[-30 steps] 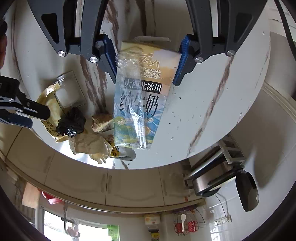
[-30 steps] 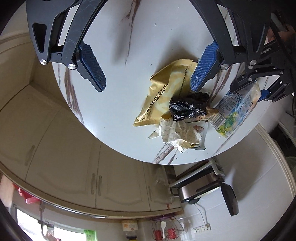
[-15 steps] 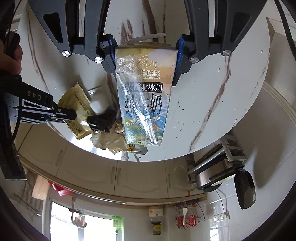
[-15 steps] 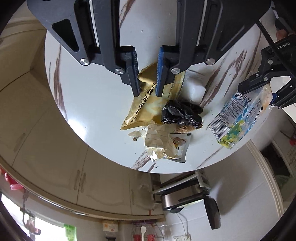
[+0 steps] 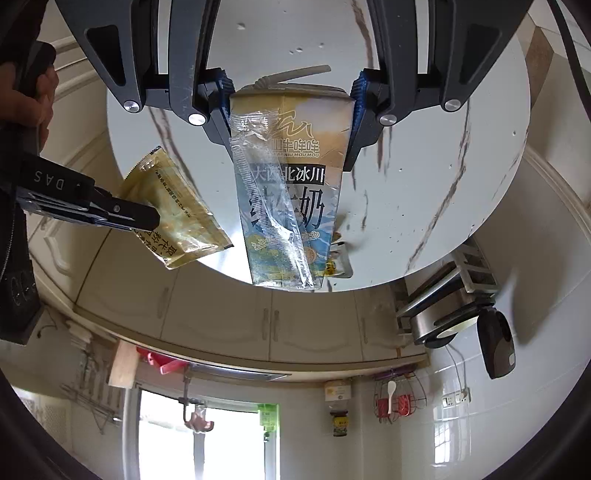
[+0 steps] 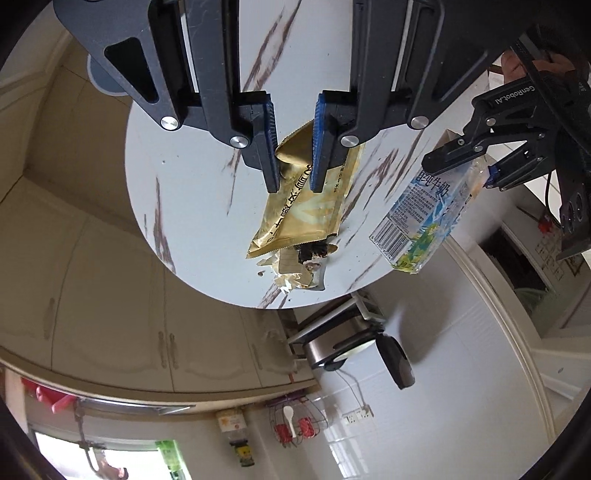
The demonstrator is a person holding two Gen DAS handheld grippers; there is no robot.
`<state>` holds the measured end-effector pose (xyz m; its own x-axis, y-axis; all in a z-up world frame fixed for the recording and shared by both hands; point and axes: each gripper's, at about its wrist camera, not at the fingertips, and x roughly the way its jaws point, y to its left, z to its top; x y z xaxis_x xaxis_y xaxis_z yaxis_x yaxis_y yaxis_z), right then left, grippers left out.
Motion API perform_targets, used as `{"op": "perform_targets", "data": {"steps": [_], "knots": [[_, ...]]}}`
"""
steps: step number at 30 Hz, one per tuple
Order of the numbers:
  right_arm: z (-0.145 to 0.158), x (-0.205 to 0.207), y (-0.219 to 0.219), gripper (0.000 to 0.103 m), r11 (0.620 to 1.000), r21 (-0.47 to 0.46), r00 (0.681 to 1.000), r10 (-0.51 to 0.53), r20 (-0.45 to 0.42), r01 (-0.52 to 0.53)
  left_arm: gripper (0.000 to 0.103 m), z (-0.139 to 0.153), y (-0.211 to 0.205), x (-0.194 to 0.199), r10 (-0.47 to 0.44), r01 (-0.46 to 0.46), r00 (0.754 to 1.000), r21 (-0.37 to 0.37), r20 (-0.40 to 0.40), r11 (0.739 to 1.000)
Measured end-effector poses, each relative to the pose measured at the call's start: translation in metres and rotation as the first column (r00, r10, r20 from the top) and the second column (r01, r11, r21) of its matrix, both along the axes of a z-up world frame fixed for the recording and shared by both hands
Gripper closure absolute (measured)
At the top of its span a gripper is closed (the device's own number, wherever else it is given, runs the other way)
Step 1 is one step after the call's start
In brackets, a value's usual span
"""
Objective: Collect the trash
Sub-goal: 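Carry the drink carton and gold packet to the blue bin and release both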
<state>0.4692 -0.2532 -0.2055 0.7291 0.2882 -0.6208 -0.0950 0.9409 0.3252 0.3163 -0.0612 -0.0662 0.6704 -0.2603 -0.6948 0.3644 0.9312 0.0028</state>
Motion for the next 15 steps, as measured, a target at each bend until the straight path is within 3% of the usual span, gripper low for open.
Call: {"op": "perform_targets", "data": {"steps": [8, 15], "knots": [[0.008, -0.073, -0.064, 0.087, 0.993, 0.082, 0.994, -0.093, 0.064, 0.088, 0.059, 0.014, -0.064, -0.060, -0.117, 0.117, 0.993, 0.013, 0.030, 0.993], [-0.011, -0.125, -0.142, 0.087, 0.966, 0.112, 0.969, -0.240, 0.060, 0.232, 0.059, -0.003, -0.142, -0.076, -0.255, 0.255, 0.967, 0.018, -0.014, 0.967]]}}
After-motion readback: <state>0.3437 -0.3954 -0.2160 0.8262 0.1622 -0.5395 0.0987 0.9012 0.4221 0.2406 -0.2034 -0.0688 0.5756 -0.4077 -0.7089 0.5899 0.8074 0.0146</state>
